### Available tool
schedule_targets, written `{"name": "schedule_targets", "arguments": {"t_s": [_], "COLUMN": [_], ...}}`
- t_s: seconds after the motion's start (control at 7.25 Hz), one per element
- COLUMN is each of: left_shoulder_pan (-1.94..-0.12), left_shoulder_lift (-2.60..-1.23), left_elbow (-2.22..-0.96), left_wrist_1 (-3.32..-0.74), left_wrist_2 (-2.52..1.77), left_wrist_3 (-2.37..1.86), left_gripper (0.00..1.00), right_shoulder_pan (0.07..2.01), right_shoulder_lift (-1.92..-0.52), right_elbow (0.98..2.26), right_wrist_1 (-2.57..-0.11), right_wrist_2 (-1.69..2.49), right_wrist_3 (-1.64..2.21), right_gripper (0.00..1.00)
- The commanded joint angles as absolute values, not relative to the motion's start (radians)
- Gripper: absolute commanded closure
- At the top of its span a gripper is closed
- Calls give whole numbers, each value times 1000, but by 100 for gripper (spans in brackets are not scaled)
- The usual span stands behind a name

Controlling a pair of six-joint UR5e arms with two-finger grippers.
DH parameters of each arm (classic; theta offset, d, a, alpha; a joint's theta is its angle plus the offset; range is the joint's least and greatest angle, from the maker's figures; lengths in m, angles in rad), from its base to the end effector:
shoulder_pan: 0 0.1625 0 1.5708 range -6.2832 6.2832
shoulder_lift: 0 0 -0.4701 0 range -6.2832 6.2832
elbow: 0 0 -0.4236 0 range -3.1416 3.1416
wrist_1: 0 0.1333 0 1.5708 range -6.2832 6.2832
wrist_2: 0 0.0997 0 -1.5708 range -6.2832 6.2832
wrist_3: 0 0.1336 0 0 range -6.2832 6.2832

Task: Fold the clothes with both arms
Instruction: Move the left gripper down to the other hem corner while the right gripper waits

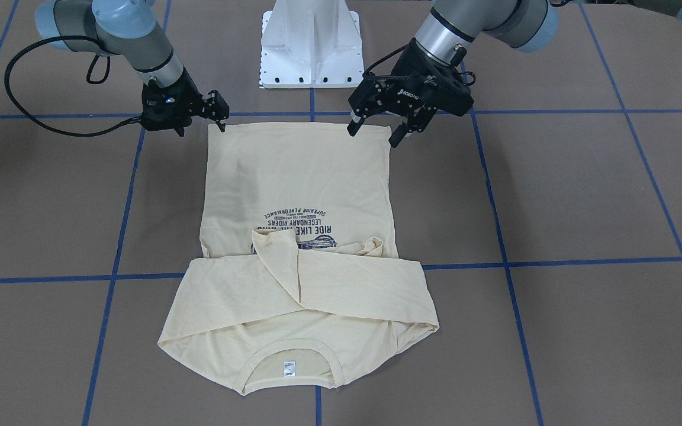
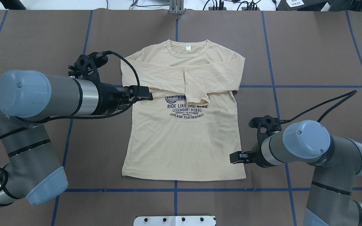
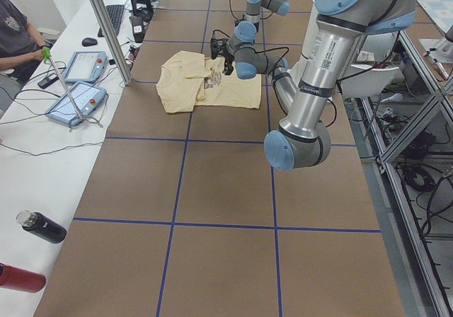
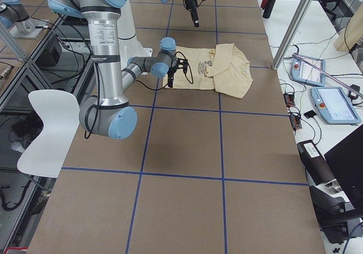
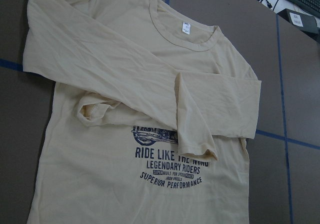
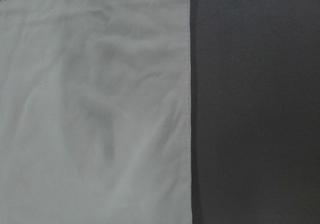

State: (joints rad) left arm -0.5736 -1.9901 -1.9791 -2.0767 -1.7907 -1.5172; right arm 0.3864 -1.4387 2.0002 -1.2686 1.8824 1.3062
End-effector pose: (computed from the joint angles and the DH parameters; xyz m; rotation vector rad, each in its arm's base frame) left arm 0.4711 -0.4284 0.2137 0.2332 1.3248 -0.2930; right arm -0.5042 -0.3048 0.4098 -0.0027 -0.9042 -0.0212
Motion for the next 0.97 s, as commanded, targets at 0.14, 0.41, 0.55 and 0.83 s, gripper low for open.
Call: {"name": "schedule_targets", "arguments": {"t_s": [0.14, 0.41, 0.55, 0.83], "left_shoulder_pan": [-574, -580, -580, -580], "left_shoulder_lift": [-1993, -1991, -1991, -1987], "left_elbow": [-1980, -1980, -1980, -1986], "left_wrist_1": [-2074, -2074, -2074, -2068], "left_wrist_2": [-1789, -1789, -1789, -1787], "left_wrist_3": [-1516, -1516, -1516, -1516], "left_gripper": [0, 0, 0, 0], "right_shoulder_pan": [324, 311, 311, 310], "right_shoulder_lift": [-1430, -1393, -1391, -1388], "right_elbow": [1954, 1933, 1936, 1936], "right_wrist_1": [-1269, -1273, -1293, -1310], "right_wrist_2": [1882, 1884, 1885, 1885], "right_wrist_3": [1307, 1307, 1307, 1318], "right_gripper": [1, 5, 10, 26]}}
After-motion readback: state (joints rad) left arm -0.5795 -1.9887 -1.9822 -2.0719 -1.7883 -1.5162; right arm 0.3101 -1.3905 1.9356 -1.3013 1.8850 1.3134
